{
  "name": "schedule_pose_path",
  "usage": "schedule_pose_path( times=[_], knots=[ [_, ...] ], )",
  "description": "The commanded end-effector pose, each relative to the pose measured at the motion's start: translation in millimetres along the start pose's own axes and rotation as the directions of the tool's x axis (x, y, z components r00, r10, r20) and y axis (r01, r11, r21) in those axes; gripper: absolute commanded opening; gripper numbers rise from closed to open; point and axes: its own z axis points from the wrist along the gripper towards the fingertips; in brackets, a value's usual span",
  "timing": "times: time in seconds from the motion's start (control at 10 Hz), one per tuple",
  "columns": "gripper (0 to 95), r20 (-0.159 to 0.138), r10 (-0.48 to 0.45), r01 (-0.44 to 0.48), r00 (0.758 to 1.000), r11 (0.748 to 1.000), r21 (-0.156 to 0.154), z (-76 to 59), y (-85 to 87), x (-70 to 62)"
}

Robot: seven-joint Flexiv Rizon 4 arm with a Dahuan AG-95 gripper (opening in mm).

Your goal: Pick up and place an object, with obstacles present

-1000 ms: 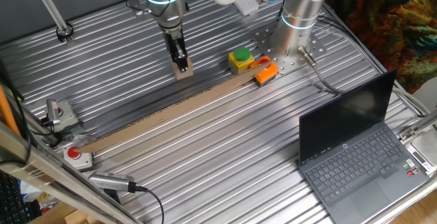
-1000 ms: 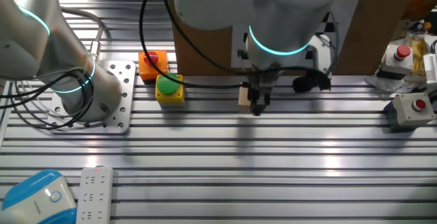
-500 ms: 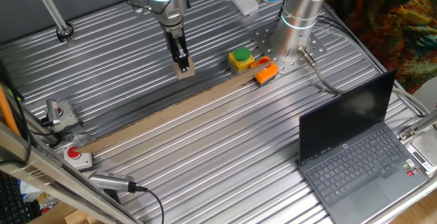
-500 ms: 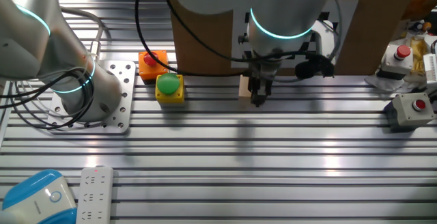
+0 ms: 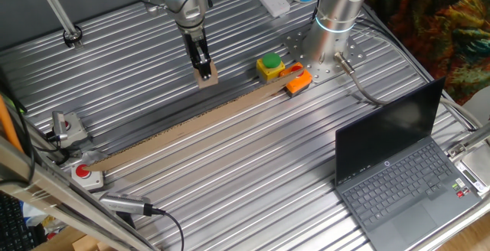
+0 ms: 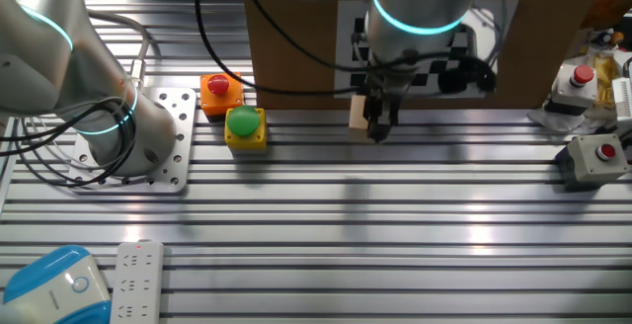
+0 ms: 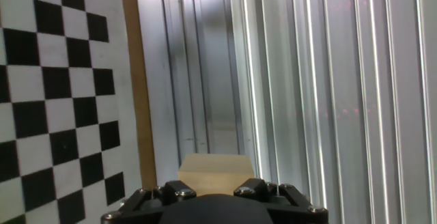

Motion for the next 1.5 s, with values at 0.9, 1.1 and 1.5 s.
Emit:
schedule_pose_path(
  times=[0.9,1.1,1.5],
  knots=[
    [0.0,-0.026,0.007,-0.007,1.000,1.000,0.002,-33.5,9.9,-12.6],
    [0.0,-0.028,0.008,-0.008,1.000,1.000,0.002,-39.9,9.0,-12.5],
    [0.0,-0.049,0.013,-0.012,0.999,1.000,0.006,-64.6,9.7,-17.2]
  ],
)
